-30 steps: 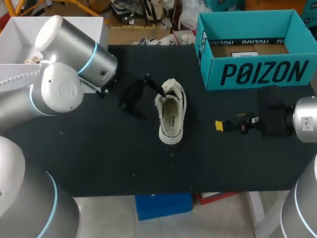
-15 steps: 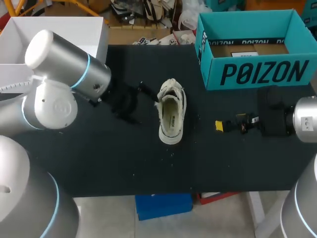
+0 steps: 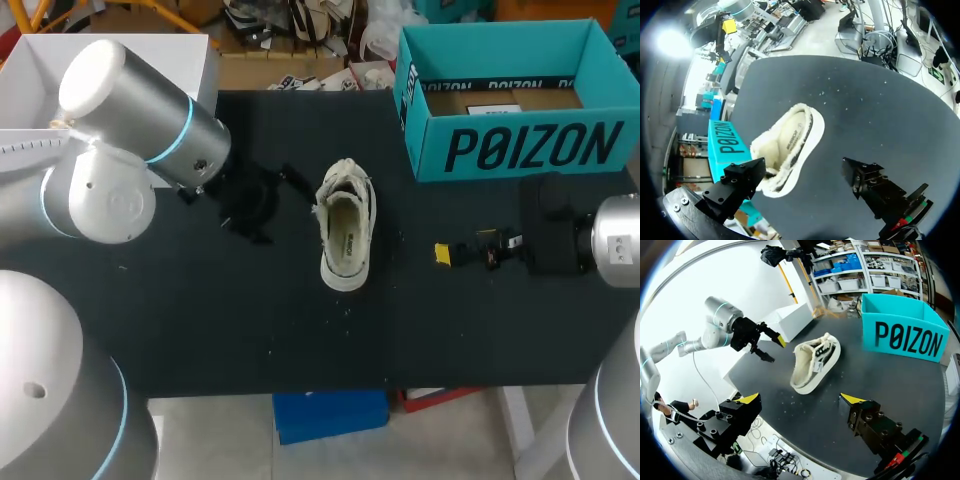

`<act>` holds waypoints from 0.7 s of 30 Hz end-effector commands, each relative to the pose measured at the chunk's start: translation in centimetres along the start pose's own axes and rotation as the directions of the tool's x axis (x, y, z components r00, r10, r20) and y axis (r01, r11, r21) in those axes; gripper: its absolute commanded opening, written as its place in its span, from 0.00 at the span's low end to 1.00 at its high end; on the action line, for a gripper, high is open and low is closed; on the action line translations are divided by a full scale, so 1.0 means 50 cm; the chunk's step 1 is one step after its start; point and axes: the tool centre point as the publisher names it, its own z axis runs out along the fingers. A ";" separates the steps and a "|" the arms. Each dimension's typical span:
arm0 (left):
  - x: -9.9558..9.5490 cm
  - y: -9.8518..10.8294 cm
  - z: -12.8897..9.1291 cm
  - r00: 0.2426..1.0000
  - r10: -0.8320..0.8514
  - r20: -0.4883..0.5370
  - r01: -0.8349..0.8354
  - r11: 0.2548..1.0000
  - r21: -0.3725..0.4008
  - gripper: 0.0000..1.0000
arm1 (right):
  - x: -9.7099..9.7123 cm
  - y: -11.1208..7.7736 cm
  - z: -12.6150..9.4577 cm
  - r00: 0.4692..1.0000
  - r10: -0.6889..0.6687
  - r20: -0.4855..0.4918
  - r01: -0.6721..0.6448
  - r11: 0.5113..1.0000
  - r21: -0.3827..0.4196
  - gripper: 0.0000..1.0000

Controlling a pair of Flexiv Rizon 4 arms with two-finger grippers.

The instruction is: Take the shoe out of the shoebox, open the shoe tongue, remove and reinsert the insole, then place the shoe into the shoebox

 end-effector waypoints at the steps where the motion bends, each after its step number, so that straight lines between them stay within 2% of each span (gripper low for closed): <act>1: -0.009 0.014 -0.001 1.000 0.001 0.015 -0.001 1.000 0.019 0.67 | 0.001 0.000 0.002 1.000 0.001 0.001 -0.001 1.000 -0.001 1.00; 3: -0.016 0.026 -0.004 0.999 -0.024 0.043 0.023 0.999 0.023 0.09 | 0.001 0.000 0.002 1.000 0.001 0.001 -0.001 1.000 -0.001 1.00; 4: -0.021 0.035 -0.004 0.998 -0.040 0.056 0.039 0.999 0.026 0.00 | 0.001 0.000 0.002 1.000 0.001 0.001 -0.001 1.000 -0.001 1.00; 9: -0.047 0.078 -0.006 0.976 -0.168 0.135 0.162 0.985 0.056 0.00 | 0.001 0.000 0.002 1.000 0.001 0.001 -0.001 1.000 -0.001 1.00; 12: -0.069 0.092 0.000 0.974 -0.178 0.142 0.175 0.984 0.038 0.00 | 0.001 0.000 0.002 1.000 0.001 0.001 -0.001 1.000 -0.001 1.00; 21: -0.128 0.118 0.061 0.974 -0.182 0.135 0.174 0.982 0.076 0.00 | 0.001 0.000 0.002 1.000 0.001 0.001 -0.001 1.000 -0.001 1.00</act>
